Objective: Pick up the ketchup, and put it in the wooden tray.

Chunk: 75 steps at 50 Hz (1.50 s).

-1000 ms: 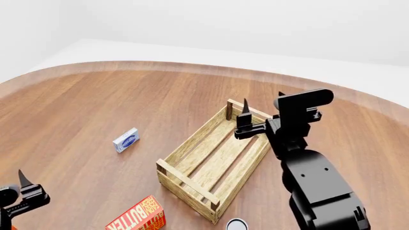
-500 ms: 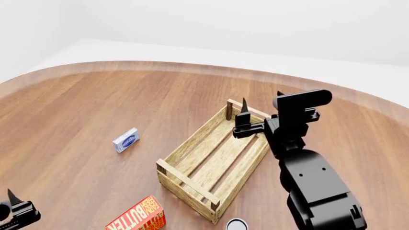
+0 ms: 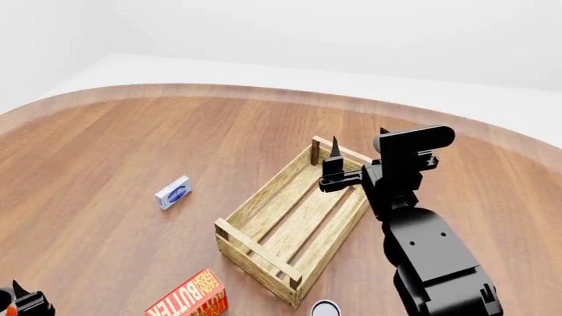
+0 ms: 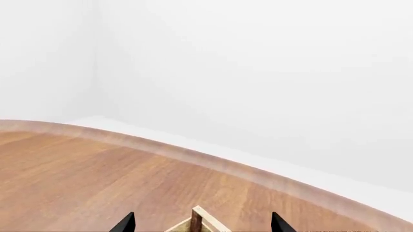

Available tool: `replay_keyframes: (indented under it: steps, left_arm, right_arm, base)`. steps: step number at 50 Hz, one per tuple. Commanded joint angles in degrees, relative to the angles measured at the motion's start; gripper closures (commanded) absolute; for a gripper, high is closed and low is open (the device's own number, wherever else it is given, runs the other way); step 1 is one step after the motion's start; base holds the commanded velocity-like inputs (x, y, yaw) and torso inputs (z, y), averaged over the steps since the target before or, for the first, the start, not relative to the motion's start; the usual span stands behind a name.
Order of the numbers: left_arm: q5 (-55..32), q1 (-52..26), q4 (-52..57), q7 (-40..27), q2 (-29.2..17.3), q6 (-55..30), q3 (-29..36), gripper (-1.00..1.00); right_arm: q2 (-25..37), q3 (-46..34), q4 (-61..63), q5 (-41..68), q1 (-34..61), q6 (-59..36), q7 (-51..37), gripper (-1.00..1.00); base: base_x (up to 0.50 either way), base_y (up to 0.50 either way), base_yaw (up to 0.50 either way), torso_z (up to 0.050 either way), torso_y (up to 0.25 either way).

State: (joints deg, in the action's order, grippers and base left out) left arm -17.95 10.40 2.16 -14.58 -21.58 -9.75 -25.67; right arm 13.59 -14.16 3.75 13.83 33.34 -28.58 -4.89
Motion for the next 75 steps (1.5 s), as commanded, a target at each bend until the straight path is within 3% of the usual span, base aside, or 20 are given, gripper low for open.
replay_keyframes:
  steps: [1, 32, 57, 58, 75]
  left_arm:
    - [-0.6, -0.1, -1.3, -0.2, 0.1, -0.8, -0.4, -1.00]
    - [-2.2, -2.3, -7.3, 0.5, -0.2, -2.8, 0.0, -1.00]
    - [-0.7, -11.6, -16.1, 1.8, -1.3, -0.8, 3.4, -1.00]
    - [-0.7, -12.1, -16.8, 1.9, -1.3, -0.5, 3.4, 1.00]
    - [-1.5, -15.0, -20.1, 2.3, -1.3, 0.7, 3.1, 1.00]
  right_arm:
    - [0.1, -0.2, -0.4, 0.2, -0.1, 0.3, -0.2, -1.00]
    - [0.3, -0.9, -0.4, 0.7, 0.2, 0.3, -0.9, -1.00]
    - [0.6, -1.1, -0.6, 0.9, 0.0, 0.2, -2.0, -1.00]
    - [0.6, -1.0, -0.6, 0.9, -0.1, 0.2, -2.0, -1.00]
    - [0.8, -0.8, -0.7, 1.3, -0.2, 0.4, -2.7, -1.00]
  base:
    - [0.00, 0.00, 0.00, 0.000, 0.000]
    - [0.00, 0.00, 0.00, 0.000, 0.000]
    - [0.00, 0.00, 0.00, 0.000, 0.000]
    - [0.00, 0.00, 0.00, 0.000, 0.000]
    - [0.00, 0.00, 0.00, 0.000, 0.000]
